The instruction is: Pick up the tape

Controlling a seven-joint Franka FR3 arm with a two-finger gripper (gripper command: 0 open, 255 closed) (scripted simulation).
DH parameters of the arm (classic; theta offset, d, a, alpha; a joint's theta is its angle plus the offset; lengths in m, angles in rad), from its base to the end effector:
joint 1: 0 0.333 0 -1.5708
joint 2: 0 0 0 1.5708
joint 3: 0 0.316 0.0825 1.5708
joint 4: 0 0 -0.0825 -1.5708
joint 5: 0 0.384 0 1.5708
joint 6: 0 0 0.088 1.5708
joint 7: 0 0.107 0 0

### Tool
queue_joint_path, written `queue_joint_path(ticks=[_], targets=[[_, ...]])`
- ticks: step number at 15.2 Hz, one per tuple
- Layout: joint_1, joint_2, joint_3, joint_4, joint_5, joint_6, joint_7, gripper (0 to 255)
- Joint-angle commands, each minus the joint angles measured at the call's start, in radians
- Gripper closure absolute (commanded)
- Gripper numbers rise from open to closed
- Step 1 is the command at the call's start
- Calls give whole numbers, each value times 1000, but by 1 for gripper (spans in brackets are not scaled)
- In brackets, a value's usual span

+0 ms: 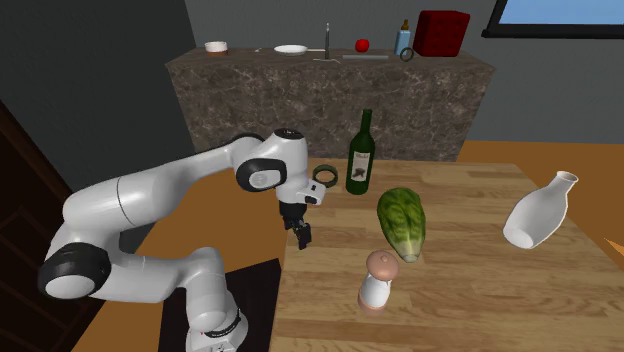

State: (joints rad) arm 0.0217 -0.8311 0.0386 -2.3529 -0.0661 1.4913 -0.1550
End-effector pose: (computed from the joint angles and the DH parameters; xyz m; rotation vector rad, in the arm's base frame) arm 0.2861 0.0137 0.5988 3.0335 0.3014 -0.0546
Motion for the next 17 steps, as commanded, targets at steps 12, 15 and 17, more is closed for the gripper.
queue_joint_path(ticks=[12,15,17], targets=[[-44,259,239,269,144,36,442,0],[-64,351,300,373,151,40,564,0],[-77,418,340,449,147,39,647,0]])
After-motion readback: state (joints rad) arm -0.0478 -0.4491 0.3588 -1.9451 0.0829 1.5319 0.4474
